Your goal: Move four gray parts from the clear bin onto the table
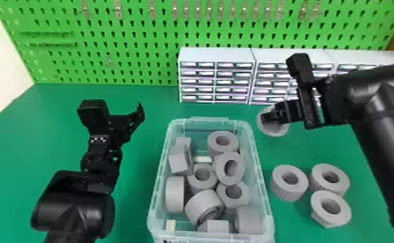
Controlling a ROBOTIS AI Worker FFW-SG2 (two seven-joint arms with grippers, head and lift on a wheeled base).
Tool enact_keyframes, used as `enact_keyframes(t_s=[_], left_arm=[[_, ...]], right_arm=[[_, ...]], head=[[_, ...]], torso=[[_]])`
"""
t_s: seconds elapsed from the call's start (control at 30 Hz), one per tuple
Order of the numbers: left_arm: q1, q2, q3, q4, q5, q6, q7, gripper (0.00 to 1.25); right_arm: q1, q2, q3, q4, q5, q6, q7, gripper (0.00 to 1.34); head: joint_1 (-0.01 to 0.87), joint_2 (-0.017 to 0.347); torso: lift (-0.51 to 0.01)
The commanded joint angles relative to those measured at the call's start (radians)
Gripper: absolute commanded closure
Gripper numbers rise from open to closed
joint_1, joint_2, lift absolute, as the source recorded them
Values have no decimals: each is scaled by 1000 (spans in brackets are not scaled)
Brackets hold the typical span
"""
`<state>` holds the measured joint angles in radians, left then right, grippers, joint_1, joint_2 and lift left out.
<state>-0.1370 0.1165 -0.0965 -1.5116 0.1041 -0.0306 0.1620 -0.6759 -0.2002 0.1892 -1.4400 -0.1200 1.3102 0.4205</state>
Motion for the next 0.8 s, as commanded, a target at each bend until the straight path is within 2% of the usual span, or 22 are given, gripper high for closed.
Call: enact_keyframes(t_s=[0.0,0.77], left_arm=[[-3,-1,-9,8,6,0,1,91],[-13,-15,-28,22,5,-2,1,91]], right_arm=[[15,-5,-25,4,22,-3,3,970],[79,-42,-175,26,138,-42,20,972]], head=[[693,72],[693,72]], torso=[[-52],[-52]])
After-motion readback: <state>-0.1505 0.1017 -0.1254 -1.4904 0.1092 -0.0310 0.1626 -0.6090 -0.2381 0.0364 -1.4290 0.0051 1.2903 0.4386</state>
